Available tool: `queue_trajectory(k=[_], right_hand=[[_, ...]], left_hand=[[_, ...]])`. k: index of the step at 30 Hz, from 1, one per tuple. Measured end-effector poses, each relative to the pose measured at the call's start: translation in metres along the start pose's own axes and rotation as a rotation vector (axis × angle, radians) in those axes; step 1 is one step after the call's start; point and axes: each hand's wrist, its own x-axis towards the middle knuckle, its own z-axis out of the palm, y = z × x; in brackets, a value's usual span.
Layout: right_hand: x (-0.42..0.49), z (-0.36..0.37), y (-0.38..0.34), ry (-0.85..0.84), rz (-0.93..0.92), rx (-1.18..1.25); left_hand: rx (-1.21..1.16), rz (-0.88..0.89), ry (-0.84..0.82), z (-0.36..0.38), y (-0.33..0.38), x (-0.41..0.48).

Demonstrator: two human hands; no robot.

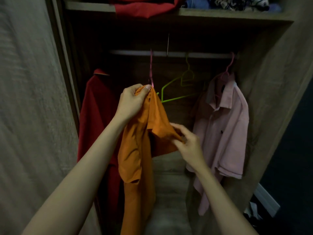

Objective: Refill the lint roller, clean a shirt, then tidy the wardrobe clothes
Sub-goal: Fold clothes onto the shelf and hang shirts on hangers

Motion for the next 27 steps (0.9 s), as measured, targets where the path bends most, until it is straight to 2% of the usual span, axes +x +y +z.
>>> queue_trajectory(k=[4, 9, 13, 17, 21, 27], right_hand=[[0.019, -0.018, -0.019, 0.162, 0.066, 0.190], [0.040, -0.024, -0.034, 0.171, 0.158, 0.281], [0.054, -0.011, -0.035, 0.270, 0.302, 0.466], [0.062, -0.003, -0.038, 0.307, 0.253, 0.434], [0.060, 0.004, -0.035, 0.281, 0.250, 0.381], [0.057, -0.005, -0.030, 0.279, 0.279, 0.391]], left_hand=[[0.004, -0.074, 0.034, -0.013, -0.021, -0.001], [0.013, -0.143, -0.024, -0.019, -0.046, -0.015], [-0.053, -0.211, -0.108, -0.022, -0.057, -0.031], [-0.163, -0.236, -0.191, -0.013, -0.044, -0.048], [-0.313, -0.180, -0.224, 0.004, -0.018, -0.055], [-0.333, -0.115, -0.233, 0.024, 0.002, -0.047]])
